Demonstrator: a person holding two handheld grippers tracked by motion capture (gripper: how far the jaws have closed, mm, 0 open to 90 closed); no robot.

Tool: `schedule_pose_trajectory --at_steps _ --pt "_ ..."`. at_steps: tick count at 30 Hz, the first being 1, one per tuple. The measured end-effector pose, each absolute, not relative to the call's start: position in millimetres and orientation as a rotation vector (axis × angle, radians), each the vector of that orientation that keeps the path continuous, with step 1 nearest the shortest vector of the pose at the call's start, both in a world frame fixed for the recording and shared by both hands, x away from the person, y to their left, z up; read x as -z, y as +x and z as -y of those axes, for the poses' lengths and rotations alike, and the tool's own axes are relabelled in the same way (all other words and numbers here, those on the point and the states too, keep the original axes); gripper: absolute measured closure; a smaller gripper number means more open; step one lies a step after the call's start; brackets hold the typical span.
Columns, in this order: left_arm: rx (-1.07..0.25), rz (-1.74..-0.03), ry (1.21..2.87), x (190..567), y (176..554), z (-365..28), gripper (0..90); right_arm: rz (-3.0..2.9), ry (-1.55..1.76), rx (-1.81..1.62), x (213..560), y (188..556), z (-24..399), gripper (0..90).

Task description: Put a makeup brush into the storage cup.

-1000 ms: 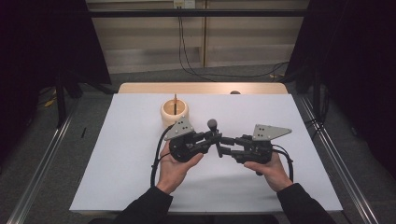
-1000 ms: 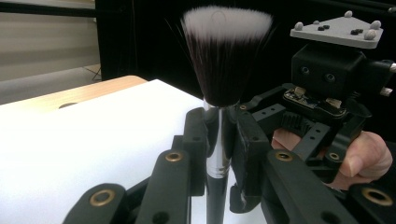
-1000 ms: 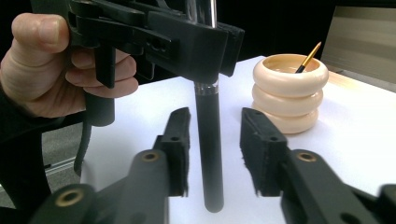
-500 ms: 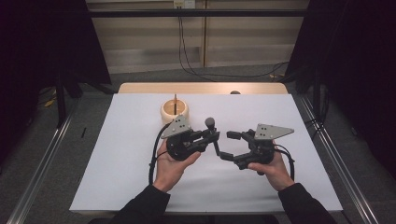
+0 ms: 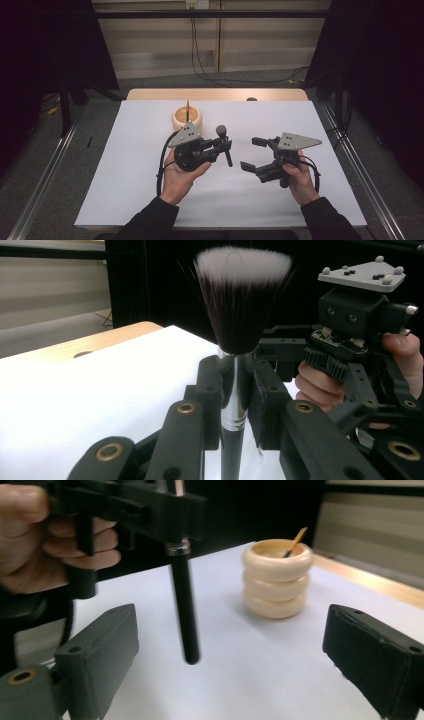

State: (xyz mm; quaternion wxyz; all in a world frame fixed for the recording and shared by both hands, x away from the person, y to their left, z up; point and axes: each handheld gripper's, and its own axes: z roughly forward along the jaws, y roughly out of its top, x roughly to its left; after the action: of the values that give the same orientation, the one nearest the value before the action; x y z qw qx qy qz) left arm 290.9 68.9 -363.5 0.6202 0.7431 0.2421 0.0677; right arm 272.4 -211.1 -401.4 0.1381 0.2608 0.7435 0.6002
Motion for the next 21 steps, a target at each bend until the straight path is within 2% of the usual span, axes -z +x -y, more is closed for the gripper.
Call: schedule_pose_trajectory --at_steps 21 --pt "-0.172 -0.591 1.703 362.2 294.5 -88.2 77.5 -1.977 0.949 -1.628 415.8 243.4 257.7 4.9"
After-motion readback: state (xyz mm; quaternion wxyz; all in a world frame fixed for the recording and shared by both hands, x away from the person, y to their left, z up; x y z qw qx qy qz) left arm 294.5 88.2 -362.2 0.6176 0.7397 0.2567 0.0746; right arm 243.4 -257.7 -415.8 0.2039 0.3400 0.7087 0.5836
